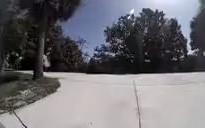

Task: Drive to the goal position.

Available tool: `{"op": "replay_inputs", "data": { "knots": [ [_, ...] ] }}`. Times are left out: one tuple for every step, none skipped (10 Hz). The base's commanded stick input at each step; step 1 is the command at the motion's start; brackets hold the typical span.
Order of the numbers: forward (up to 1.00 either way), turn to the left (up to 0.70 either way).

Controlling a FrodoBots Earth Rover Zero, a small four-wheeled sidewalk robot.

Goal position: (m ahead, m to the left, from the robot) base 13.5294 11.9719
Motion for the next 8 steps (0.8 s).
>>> {"op": "replay_inputs", "data": {
  "knots": [
    [0.70,0.00],
    [0.70,0.00],
    [0.70,0.00],
    [0.70,0.00],
    [0.70,0.00],
    [0.70,0.00],
    [0.70,0.00],
    [0.70,0.00]
  ]
}}
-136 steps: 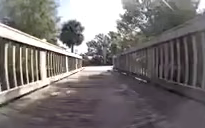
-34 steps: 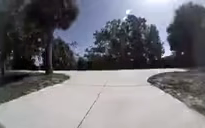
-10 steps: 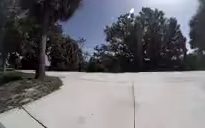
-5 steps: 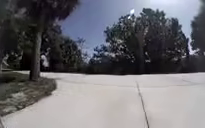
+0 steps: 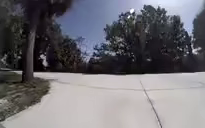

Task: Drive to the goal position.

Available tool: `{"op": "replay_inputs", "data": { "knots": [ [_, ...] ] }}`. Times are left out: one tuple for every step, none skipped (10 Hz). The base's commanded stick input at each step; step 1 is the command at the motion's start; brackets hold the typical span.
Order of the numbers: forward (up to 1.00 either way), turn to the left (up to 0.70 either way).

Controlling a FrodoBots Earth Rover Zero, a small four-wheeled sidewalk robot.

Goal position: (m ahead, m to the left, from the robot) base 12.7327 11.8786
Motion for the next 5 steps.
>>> {"op": "replay_inputs", "data": {
  "knots": [
    [0.70,0.00],
    [0.70,0.00],
    [0.70,0.00],
    [0.70,0.00],
    [0.70,0.00]
  ]
}}
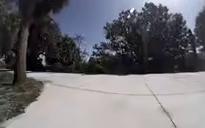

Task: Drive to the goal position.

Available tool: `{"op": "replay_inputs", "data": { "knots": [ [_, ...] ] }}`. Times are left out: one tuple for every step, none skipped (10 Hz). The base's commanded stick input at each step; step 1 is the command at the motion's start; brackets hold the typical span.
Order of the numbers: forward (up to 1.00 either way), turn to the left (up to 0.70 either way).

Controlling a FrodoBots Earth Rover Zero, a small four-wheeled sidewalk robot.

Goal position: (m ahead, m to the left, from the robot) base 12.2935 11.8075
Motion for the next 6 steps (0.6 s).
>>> {"op": "replay_inputs", "data": {
  "knots": [
    [0.70,0.00],
    [0.70,0.00],
    [0.70,0.00],
    [0.70,0.00],
    [0.70,0.00],
    [0.70,0.00]
  ]
}}
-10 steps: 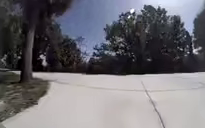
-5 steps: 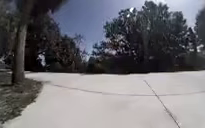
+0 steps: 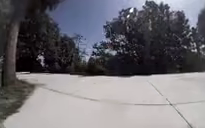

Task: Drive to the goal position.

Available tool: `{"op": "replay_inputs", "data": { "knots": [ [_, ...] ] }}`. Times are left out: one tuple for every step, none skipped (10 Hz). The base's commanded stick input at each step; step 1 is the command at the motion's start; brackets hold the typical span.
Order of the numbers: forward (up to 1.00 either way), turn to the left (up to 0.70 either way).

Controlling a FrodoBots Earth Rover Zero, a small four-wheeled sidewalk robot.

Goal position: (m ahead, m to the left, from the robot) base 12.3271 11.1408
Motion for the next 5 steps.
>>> {"op": "replay_inputs", "data": {
  "knots": [
    [0.70,0.00],
    [0.70,0.00],
    [0.70,0.00],
    [0.70,0.00],
    [0.70,0.00]
  ]
}}
